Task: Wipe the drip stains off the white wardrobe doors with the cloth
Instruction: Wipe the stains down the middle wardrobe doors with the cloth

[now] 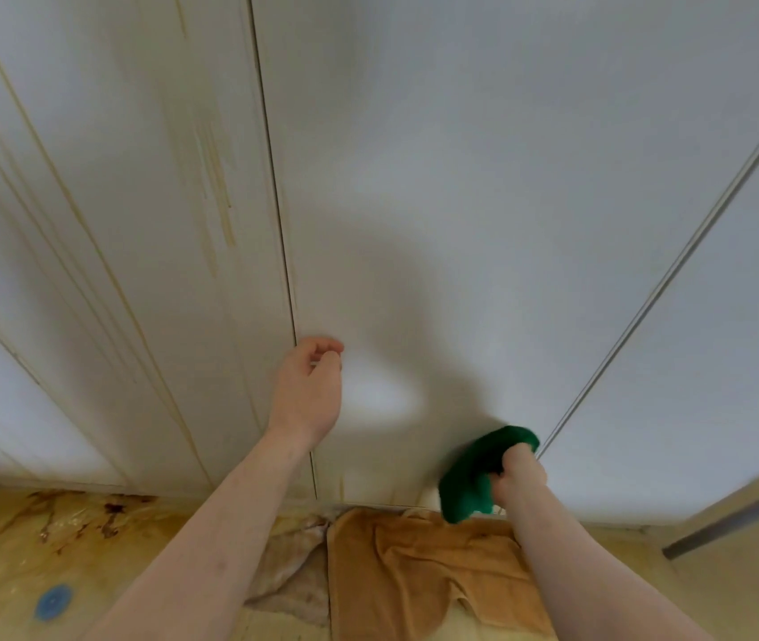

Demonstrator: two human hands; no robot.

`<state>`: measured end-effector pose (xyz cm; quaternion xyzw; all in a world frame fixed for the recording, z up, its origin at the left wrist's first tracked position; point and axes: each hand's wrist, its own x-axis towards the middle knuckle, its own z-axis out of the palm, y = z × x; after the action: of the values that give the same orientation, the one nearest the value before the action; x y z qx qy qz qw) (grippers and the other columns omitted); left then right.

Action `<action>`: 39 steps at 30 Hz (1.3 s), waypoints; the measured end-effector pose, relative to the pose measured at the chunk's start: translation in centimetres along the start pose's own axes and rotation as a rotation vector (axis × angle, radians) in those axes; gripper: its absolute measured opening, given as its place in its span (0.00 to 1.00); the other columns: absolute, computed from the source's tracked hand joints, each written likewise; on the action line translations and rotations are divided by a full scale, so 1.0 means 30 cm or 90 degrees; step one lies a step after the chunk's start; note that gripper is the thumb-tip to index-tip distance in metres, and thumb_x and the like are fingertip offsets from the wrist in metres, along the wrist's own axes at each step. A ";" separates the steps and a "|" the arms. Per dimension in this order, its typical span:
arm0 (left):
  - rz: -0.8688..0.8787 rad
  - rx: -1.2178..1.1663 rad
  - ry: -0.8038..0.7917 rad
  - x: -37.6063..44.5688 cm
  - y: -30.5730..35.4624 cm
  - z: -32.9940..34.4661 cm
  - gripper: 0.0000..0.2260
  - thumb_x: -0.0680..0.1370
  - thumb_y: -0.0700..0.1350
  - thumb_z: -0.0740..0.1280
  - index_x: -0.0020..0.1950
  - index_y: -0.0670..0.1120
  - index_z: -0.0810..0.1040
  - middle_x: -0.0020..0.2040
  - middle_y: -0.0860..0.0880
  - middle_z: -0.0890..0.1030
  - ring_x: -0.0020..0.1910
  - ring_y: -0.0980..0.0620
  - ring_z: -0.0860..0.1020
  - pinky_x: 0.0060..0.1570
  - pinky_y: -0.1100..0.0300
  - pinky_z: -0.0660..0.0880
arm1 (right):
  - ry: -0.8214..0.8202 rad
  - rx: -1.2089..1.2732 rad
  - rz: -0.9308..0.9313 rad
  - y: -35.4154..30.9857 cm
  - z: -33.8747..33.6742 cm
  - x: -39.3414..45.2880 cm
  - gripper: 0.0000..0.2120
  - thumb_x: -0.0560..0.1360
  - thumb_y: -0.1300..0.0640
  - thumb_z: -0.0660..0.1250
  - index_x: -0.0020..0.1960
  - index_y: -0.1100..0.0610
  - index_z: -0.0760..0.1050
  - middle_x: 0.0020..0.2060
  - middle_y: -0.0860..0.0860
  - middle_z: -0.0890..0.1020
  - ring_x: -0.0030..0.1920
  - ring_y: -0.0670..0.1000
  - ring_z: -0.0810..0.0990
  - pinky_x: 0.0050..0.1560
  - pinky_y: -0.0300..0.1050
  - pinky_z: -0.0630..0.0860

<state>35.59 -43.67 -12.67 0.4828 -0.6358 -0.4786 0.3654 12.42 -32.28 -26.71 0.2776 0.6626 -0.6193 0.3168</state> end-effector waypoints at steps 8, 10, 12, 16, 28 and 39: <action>-0.008 -0.005 0.011 0.010 -0.002 -0.018 0.11 0.81 0.41 0.59 0.57 0.50 0.78 0.52 0.55 0.78 0.51 0.59 0.75 0.45 0.66 0.68 | 0.050 0.017 -0.006 -0.021 -0.030 -0.002 0.23 0.83 0.45 0.62 0.72 0.59 0.73 0.68 0.58 0.77 0.67 0.62 0.75 0.61 0.55 0.75; -0.009 -0.003 0.007 0.009 -0.002 -0.033 0.11 0.82 0.41 0.59 0.58 0.50 0.78 0.51 0.55 0.79 0.51 0.59 0.76 0.44 0.66 0.68 | 0.038 -0.022 0.016 0.015 0.001 -0.017 0.23 0.84 0.48 0.60 0.74 0.59 0.71 0.70 0.57 0.75 0.69 0.62 0.74 0.67 0.57 0.73; -0.010 0.001 0.006 0.010 -0.005 -0.052 0.11 0.82 0.41 0.58 0.58 0.50 0.78 0.51 0.55 0.79 0.50 0.59 0.76 0.43 0.67 0.68 | 0.011 -0.072 0.055 0.055 0.037 -0.011 0.22 0.85 0.50 0.57 0.75 0.58 0.70 0.71 0.57 0.75 0.71 0.62 0.72 0.71 0.61 0.69; -0.013 0.001 0.023 0.020 -0.012 -0.099 0.11 0.82 0.41 0.58 0.58 0.49 0.78 0.53 0.54 0.79 0.51 0.58 0.76 0.43 0.66 0.68 | -0.039 -0.079 0.100 0.154 0.141 -0.045 0.23 0.85 0.52 0.54 0.78 0.57 0.66 0.74 0.56 0.71 0.74 0.61 0.69 0.76 0.59 0.65; -0.022 -0.001 0.035 0.054 -0.051 -0.152 0.11 0.82 0.41 0.58 0.58 0.50 0.78 0.53 0.54 0.80 0.51 0.60 0.76 0.43 0.67 0.67 | -0.240 -0.040 0.257 0.501 0.433 -0.274 0.21 0.84 0.60 0.59 0.76 0.60 0.65 0.72 0.63 0.70 0.72 0.65 0.69 0.66 0.58 0.77; -0.018 -0.019 0.015 0.044 -0.040 -0.079 0.11 0.82 0.40 0.58 0.59 0.49 0.78 0.53 0.53 0.79 0.50 0.60 0.75 0.44 0.68 0.67 | -0.292 -0.006 0.284 0.427 0.396 -0.276 0.22 0.84 0.57 0.61 0.76 0.60 0.66 0.69 0.61 0.73 0.69 0.64 0.71 0.59 0.57 0.77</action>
<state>37.75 -45.65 -13.17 0.4917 -0.6175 -0.4873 0.3734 28.40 -42.93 -29.01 0.2677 0.4999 -0.5778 0.5870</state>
